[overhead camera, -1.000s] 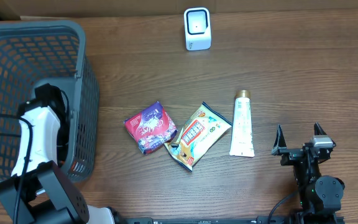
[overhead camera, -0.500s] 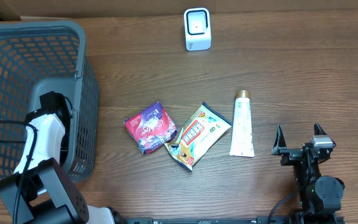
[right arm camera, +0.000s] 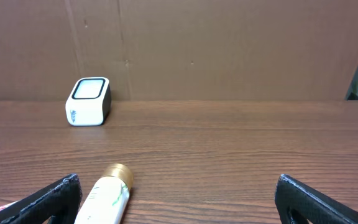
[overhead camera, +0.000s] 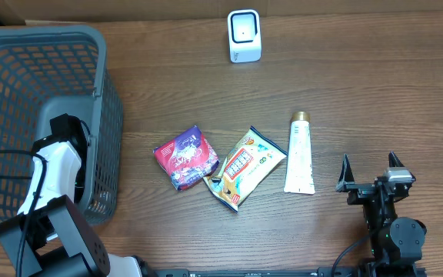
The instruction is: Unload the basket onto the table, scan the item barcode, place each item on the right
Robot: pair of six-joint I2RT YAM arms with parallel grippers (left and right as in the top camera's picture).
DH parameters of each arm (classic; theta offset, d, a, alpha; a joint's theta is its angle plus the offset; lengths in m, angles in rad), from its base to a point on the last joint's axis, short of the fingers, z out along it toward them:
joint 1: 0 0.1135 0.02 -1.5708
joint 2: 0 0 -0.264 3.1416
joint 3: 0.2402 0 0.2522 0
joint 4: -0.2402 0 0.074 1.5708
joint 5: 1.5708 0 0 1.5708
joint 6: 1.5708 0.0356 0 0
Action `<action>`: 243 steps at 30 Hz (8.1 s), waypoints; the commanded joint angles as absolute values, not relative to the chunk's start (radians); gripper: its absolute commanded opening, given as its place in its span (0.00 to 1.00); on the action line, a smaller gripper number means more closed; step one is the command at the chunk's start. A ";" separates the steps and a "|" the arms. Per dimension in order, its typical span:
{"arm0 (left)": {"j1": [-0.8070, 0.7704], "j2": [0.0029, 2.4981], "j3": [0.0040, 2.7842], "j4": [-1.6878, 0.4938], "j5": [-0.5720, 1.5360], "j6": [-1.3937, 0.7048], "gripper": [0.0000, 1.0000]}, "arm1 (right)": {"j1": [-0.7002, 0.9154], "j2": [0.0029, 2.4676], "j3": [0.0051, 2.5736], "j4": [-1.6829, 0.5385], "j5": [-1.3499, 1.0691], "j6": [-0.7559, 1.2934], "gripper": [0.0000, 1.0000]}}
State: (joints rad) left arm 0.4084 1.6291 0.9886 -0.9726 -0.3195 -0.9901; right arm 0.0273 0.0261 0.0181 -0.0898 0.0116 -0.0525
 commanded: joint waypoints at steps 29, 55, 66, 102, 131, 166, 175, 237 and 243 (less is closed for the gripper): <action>0.397 1.619 2.150 -1.645 -0.287 -0.760 0.04 | 0.026 0.020 0.008 -0.082 0.021 -0.048 1.00; -0.553 1.636 1.963 -1.437 0.021 -0.524 0.04 | 0.026 0.020 0.008 -0.082 0.021 -0.048 1.00; -0.785 1.778 1.589 -1.080 0.124 -0.410 0.04 | 0.026 0.020 0.008 -0.082 0.021 -0.048 1.00; -0.823 1.896 1.853 -1.199 0.033 -0.276 1.00 | 0.027 0.022 0.009 -0.081 -0.057 0.015 1.00; -0.778 1.896 1.854 -1.288 0.014 -0.318 1.00 | 0.024 0.069 0.045 -0.190 -1.146 0.674 0.04; -0.778 1.896 1.854 -1.338 -0.027 -0.315 1.00 | -0.022 1.563 0.129 0.551 -1.138 0.622 0.04; -0.778 1.896 1.855 -1.324 -0.087 -0.365 1.00 | -0.021 1.356 0.129 0.641 -1.290 0.712 0.04; -0.744 1.530 1.940 -1.209 -0.675 -0.322 1.00 | 0.245 1.201 1.202 -1.061 -0.337 -1.059 1.00; -0.744 1.513 1.941 -1.204 -0.887 -0.405 1.00 | 0.247 1.187 1.106 -1.060 -0.384 -1.159 1.00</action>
State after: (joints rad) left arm -0.7498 1.5482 1.9244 -1.2076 -0.7136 -0.3290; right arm 0.2485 1.2182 1.1076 -1.0683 -0.3603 -1.0752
